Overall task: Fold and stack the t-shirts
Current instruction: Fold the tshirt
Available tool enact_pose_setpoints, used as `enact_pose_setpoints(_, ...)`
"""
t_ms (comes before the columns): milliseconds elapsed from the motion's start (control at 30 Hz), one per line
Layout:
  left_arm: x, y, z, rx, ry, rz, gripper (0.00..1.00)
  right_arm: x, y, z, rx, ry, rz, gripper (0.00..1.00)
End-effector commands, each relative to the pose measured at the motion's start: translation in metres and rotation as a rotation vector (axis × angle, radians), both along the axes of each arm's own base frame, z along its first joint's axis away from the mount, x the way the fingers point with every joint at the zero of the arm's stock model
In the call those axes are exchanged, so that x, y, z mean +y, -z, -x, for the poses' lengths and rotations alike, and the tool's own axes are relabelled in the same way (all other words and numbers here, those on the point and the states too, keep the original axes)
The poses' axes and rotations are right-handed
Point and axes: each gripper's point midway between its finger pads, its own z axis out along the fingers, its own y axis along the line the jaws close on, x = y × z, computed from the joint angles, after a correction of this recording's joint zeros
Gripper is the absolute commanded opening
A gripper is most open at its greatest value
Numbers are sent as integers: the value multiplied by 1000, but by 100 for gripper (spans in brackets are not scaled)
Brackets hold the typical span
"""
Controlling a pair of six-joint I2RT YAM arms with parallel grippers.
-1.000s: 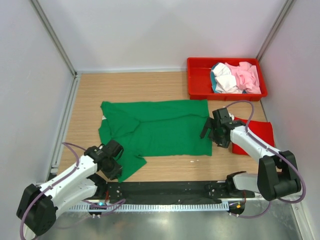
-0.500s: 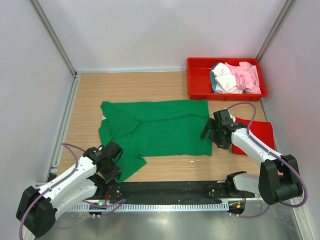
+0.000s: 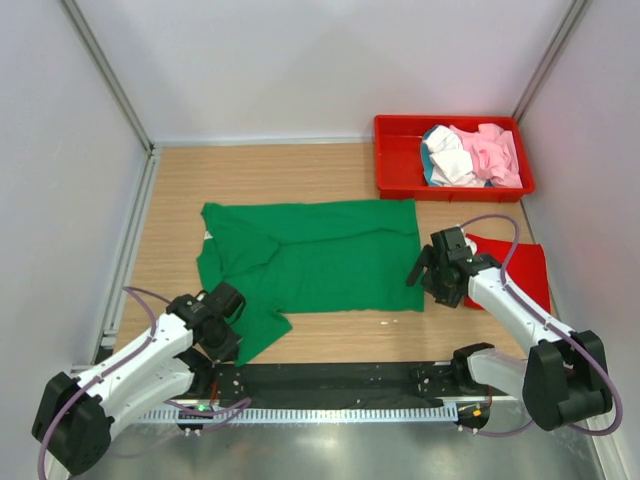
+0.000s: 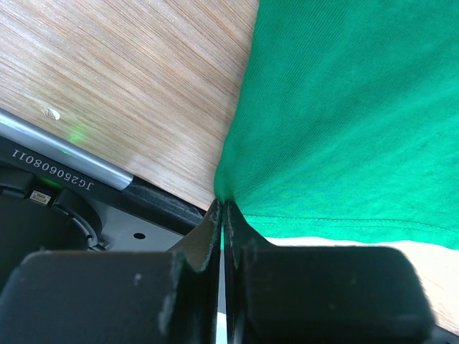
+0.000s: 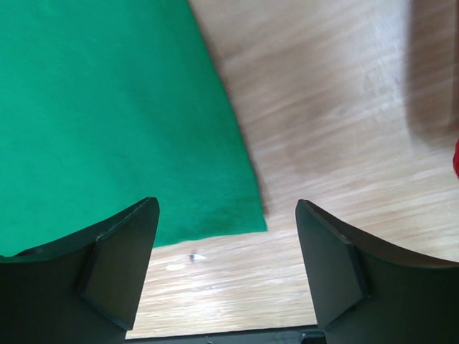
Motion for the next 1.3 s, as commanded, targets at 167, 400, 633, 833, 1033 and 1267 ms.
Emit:
enact_pose_setpoints(167,0,-12,-23,-106,-6,-15,0,3,22,22,45,68,-64,70)
enact_pose_setpoints(400,2,-10,-21,-108,-22,-20,0,6,31,31,53,103,-97,57)
enact_pose_setpoints(633,2,-11,-24,-120,-28,-20,0,0,39,33,59,119,-67,49)
enact_pose_setpoints(833,5,-18,-33,-163,-32,-42,0,-3,39,29,51,103,-41,32)
enact_pose_setpoints(1033,3,-48,-56,-251,-11,-63,0,-5,36,24,49,86,-20,8)
enact_pose_setpoints(1267,0,-77,-76,-340,8,-63,0,-5,23,6,9,48,3,2)
